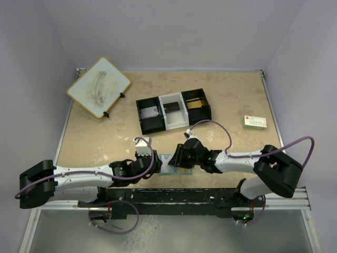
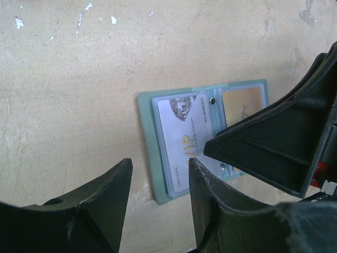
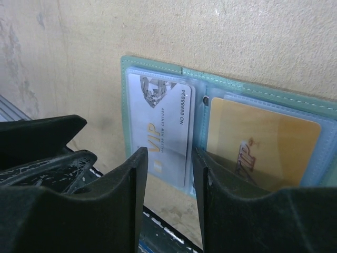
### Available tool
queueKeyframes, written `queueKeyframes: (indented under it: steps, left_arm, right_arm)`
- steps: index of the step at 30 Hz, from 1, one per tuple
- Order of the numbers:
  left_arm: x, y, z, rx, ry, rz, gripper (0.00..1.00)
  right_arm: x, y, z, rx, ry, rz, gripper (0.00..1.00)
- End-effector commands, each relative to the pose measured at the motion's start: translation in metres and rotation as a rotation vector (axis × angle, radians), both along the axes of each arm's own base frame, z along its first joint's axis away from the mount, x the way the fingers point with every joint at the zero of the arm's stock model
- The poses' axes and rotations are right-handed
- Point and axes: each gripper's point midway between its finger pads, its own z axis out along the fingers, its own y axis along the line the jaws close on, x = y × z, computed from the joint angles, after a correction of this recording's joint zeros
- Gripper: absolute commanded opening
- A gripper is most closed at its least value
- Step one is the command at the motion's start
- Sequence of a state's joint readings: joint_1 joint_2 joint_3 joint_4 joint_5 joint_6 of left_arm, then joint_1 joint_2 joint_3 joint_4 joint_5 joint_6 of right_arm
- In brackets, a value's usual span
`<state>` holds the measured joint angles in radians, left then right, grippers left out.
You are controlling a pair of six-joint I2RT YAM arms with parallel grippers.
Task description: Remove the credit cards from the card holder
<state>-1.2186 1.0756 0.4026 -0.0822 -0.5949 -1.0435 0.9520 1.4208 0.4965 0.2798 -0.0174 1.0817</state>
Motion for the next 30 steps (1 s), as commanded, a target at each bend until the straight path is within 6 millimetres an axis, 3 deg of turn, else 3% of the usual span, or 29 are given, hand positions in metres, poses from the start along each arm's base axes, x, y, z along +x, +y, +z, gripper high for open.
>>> queueKeyframes:
  steps: [1,12,21,30]
  left_arm:
    - [0.004,-0.025,0.019,-0.052,-0.026,-0.054,0.44]
    - [0.003,-0.051,0.007,-0.030,0.001,-0.117,0.35]
    - [0.002,-0.043,-0.018,0.051,0.043,-0.096,0.22]
    - [-0.003,-0.037,-0.031,0.085,0.073,-0.103,0.17]
  right_arm:
    - [0.000,-0.008,-0.009,0.007,0.004,-0.026,0.43]
    - [0.000,-0.008,-0.010,0.142,0.019,-0.045,0.29]
    - [0.000,-0.009,-0.009,0.198,0.031,-0.044,0.26]
    - [-0.001,-0.005,-0.006,0.229,0.030,-0.028,0.22]
